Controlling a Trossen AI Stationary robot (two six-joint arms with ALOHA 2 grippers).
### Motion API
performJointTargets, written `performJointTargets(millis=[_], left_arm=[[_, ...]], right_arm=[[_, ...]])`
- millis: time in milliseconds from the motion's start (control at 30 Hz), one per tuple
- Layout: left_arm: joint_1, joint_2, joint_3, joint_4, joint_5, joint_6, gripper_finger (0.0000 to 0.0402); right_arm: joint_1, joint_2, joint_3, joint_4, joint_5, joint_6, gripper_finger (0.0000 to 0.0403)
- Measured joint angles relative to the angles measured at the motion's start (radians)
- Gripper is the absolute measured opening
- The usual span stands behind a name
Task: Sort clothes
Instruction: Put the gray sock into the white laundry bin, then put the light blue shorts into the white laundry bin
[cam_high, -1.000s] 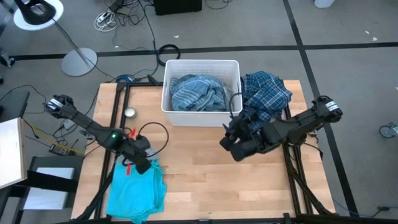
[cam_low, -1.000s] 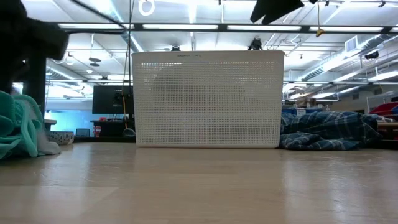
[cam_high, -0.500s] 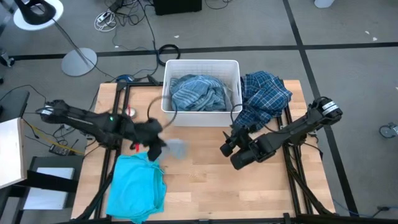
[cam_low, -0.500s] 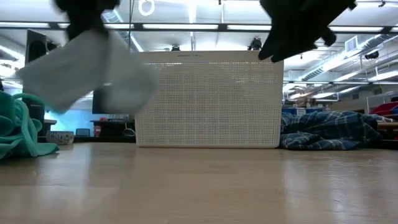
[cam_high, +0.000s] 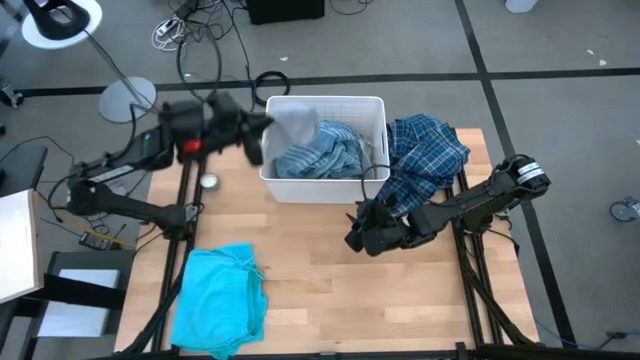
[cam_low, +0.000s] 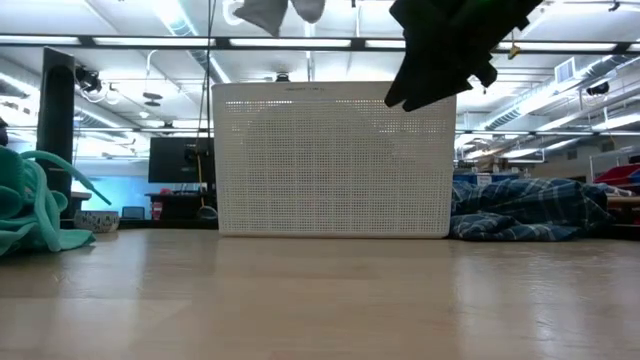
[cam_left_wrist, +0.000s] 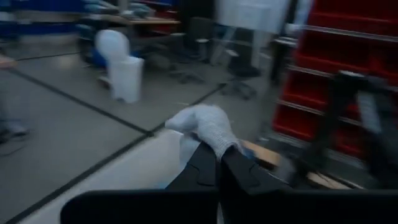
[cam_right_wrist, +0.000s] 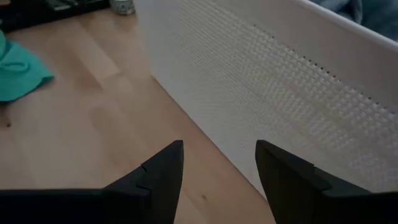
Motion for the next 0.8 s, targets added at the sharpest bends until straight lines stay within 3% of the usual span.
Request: performJointTargets(millis=[267,433,667,800], left_arm=[[0.202,0.167,0.065,0.014,0.015,-0.025,0.0012],[0.295,0.251,0.065,-0.062,0.215,-0.087,0.0043],[0.376,0.293,0.065,-0.223,0.36,-0.067,0.0104],[0.384,0.279,0.065,-0.297,0.393,-0.051,0.0126]], right_arm=[[-0.001,0.0,0.0,-0.005,-0.001,-0.036,0.0197],[-0.002,0.0,0.0,-0.01,-0.025,-0.045,0.0197],[-0.008,0.0,0.0,-0.01,-0.038,-0.066,0.0194],[-0.008,0.0,0.0,-0.001,-0.072,-0.099,0.0194]])
